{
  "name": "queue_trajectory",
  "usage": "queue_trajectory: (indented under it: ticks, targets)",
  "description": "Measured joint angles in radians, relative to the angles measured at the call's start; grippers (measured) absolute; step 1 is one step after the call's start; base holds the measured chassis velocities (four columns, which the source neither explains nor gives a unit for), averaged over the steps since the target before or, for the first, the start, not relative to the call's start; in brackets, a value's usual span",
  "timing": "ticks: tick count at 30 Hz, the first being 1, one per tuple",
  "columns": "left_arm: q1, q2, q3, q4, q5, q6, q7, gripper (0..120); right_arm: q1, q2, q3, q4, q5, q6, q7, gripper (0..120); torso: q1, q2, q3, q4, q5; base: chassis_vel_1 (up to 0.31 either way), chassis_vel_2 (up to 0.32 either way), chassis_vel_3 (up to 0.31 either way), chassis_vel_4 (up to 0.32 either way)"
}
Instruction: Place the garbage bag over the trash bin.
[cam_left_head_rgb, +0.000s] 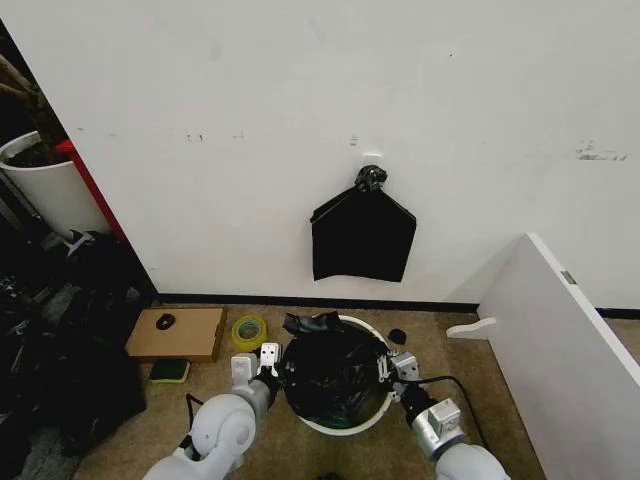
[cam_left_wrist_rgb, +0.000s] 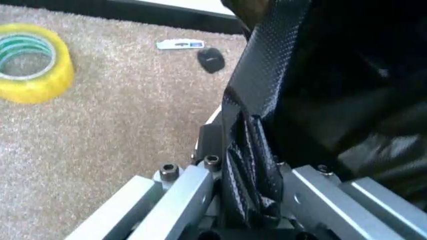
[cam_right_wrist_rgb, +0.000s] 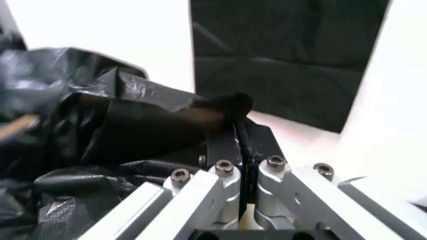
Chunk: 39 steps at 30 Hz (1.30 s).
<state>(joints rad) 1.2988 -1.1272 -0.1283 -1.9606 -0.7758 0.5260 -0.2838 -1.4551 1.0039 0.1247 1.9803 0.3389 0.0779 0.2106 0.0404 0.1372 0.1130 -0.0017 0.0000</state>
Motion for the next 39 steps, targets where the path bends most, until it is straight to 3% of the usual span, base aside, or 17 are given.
queue_trajectory:
  ticks: [14, 20, 31, 39]
  targets:
    - [-0.002, -0.005, -0.012, 0.018, 0.048, -0.061, 0.011, 1, -0.01, -0.022, 0.06, 0.015, 0.057, 0.008, 0.016, 0, 0.0, 0.0, 0.0, 0.0, 0.0, 0.0, 0.0, 0.0, 0.0]
    - [0.004, 0.012, -0.017, 0.016, 0.072, -0.061, 0.038, 1, -0.001, -0.03, 0.104, 0.005, 0.115, -0.045, 0.052, 0, 0.0, 0.0, 0.0, 0.0, 0.0001, 0.0, 0.0, 0.0, 0.0]
    - [0.046, 0.031, -0.045, -0.091, 0.083, -0.057, 0.083, 1, 0.024, -0.047, 0.143, -0.055, 0.192, -0.135, 0.057, 0, 0.0, 0.0, 0.0, 0.0, 0.0, 0.0, 0.0, 0.0, 0.0]
    - [0.025, 0.023, -0.131, -0.125, 0.032, -0.08, 0.065, 1, 0.003, -0.053, 0.153, -0.095, 0.192, -0.092, 0.018, 0, 0.0, 0.0, 0.0, 0.0, 0.0, 0.0, 0.0, 0.0, 0.0]
